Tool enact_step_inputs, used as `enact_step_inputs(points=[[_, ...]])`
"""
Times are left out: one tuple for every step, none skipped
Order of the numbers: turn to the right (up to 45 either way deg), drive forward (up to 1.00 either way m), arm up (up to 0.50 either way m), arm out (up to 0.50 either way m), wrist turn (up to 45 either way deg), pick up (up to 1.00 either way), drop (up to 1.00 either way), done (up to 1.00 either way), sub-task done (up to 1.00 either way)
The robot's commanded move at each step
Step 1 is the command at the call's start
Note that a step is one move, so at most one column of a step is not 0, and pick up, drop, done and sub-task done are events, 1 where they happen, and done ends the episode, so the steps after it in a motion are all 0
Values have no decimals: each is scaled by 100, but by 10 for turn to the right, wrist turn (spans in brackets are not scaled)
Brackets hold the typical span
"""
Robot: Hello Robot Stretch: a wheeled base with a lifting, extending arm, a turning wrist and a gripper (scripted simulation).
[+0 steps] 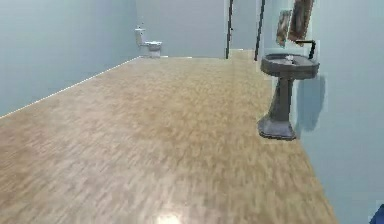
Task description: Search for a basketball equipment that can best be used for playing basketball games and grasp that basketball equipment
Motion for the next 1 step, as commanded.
enact_step_inputs(points=[[30,0,0,0,0,0,0,0,0]])
